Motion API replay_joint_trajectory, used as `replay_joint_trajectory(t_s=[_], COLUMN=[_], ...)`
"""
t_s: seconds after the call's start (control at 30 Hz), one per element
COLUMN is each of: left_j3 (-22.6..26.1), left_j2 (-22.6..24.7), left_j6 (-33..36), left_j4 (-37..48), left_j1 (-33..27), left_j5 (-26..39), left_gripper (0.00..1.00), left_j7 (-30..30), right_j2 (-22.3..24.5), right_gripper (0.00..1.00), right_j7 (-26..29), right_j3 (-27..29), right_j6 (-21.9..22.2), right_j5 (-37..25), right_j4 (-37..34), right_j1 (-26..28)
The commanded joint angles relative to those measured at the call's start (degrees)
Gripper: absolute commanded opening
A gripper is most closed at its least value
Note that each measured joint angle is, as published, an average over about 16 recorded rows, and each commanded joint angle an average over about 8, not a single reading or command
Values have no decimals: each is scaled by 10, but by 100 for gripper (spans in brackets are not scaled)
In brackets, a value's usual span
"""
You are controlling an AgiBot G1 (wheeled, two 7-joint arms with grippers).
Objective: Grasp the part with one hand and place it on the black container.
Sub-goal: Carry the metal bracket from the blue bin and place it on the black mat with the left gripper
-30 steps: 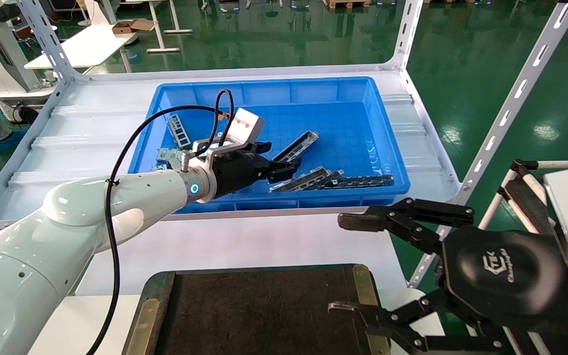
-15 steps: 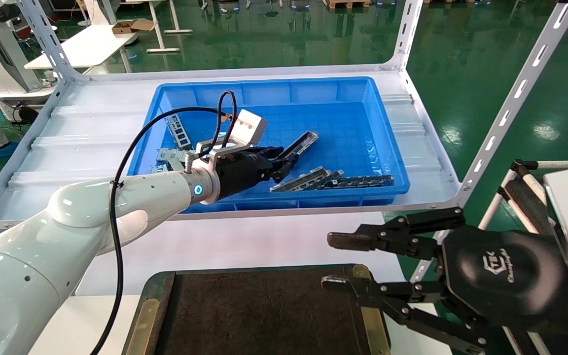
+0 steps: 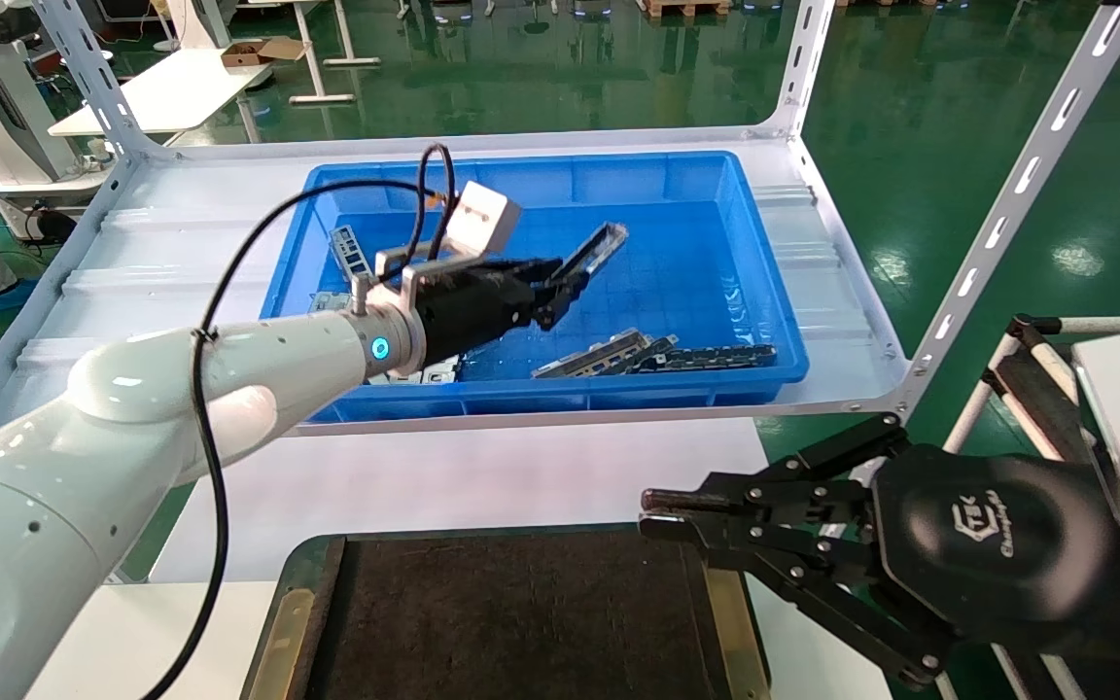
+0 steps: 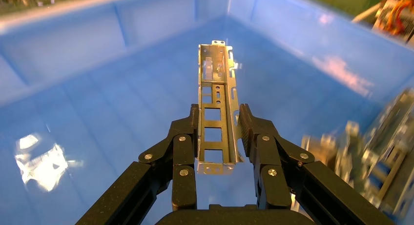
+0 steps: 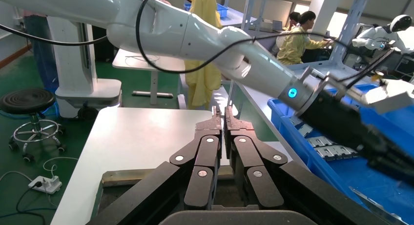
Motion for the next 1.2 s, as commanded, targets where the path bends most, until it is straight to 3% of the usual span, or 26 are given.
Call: replay_joint_trajectory(t_s=[0.03, 0.4, 0.77, 0.97, 1.2], left_j3=[-5, -43, -41, -33, -16], left_j2=[-1, -61, -141, -197, -247], left_j6=[6, 196, 332, 332, 229], left_j4=[4, -1, -95, -213, -373], left_j1=[-7, -23, 35, 119, 238], left_j5=[-11, -67, -90, -102, -109], left_gripper=[0, 0, 0, 0, 0], left_j7=[11, 91, 71, 36, -27], right_j2=[0, 0, 0, 0, 0], right_gripper=[0, 0, 0, 0, 0], right_j7=[0, 0, 0, 0, 0], right_j3=[0, 0, 0, 0, 0], right_j6=[0, 0, 0, 0, 0], right_j5=[0, 0, 0, 0, 0], right_j4=[0, 0, 0, 0, 0], right_j1=[0, 0, 0, 0, 0])
